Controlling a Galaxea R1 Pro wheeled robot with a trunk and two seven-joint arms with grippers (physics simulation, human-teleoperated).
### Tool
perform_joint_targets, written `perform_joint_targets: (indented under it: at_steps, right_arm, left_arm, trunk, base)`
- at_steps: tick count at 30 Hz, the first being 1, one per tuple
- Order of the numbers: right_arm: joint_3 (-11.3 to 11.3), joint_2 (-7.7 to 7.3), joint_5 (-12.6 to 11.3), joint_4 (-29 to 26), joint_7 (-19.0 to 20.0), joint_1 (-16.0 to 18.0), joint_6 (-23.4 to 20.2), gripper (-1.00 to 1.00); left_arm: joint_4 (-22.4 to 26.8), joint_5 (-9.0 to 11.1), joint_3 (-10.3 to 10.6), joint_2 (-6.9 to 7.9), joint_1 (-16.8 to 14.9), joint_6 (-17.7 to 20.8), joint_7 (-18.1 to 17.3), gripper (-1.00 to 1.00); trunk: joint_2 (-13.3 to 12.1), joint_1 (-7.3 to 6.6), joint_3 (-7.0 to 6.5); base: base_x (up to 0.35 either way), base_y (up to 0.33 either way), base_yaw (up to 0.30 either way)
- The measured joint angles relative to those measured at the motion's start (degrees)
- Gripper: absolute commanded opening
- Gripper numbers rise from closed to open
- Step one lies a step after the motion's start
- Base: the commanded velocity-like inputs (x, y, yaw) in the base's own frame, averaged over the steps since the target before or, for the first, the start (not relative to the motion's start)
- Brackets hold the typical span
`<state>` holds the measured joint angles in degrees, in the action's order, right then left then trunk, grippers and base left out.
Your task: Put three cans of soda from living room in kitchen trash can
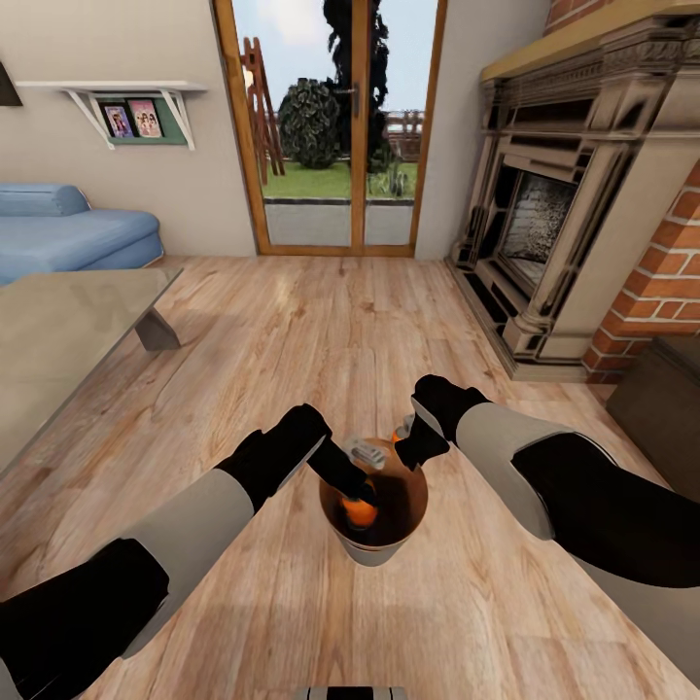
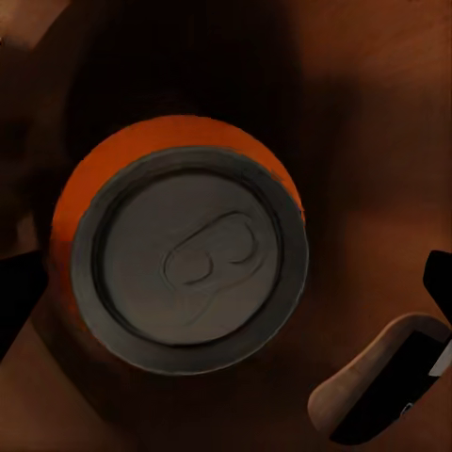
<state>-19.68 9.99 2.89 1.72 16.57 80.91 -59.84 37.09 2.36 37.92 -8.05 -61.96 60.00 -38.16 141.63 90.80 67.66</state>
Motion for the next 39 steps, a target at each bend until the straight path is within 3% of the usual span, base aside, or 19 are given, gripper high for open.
perform_joint_targets:
  at_steps: [22, 26, 28, 31, 35, 39]
  right_arm:
    - [0.1, 0.00, 0.0, 0.0, 0.1, -0.2, 0.0, -1.00]
    - [0.0, 0.00, 0.0, 0.0, 0.1, -0.2, 0.0, -1.00]
    - [0.1, 0.00, 0.0, 0.0, 0.0, -0.2, 0.0, -1.00]
    - [0.8, 0.00, 0.1, -0.1, 0.0, -0.2, 0.1, -1.00]
    - [1.2, -0.08, 0.6, -0.1, 0.0, -0.2, 0.1, -1.00]
    - [1.9, -0.27, -0.2, -0.1, 0.1, -0.3, 0.0, -1.00]
  left_arm:
    - [0.7, 0.1, -0.1, 0.75, 0.0, 0.0, -0.3, 1.00]
    - [0.6, 0.1, -0.3, 0.91, 0.0, -1.7, -0.6, 1.00]
    - [0.6, 0.7, -0.5, 1.84, 0.0, -3.1, -0.8, 1.00]
    - [1.3, 3.6, -0.7, 3.27, 0.0, -3.7, -1.6, 1.00]
    - [0.9, 3.1, -0.7, 4.06, 0.0, -6.2, -4.6, 1.00]
    - [1.3, 3.1, -1.4, 5.87, 0.0, -9.1, -9.2, 1.00]
  trunk:
    - [0.0, 0.00, 0.00]
    - [0.0, 0.00, 0.00]
    - [0.0, 0.00, 0.00]
    - [0.0, 0.00, 0.00]
    - [0.0, 0.00, 0.00]
    - [0.0, 0.00, 0.00]
  base:
    - [0.000, 0.000, 0.000]
    - [0.000, 0.000, 0.000]
    - [0.000, 0.000, 0.000]
    - [0.000, 0.000, 0.000]
    - [0.000, 0.000, 0.000]
    - [0.000, 0.000, 0.000]
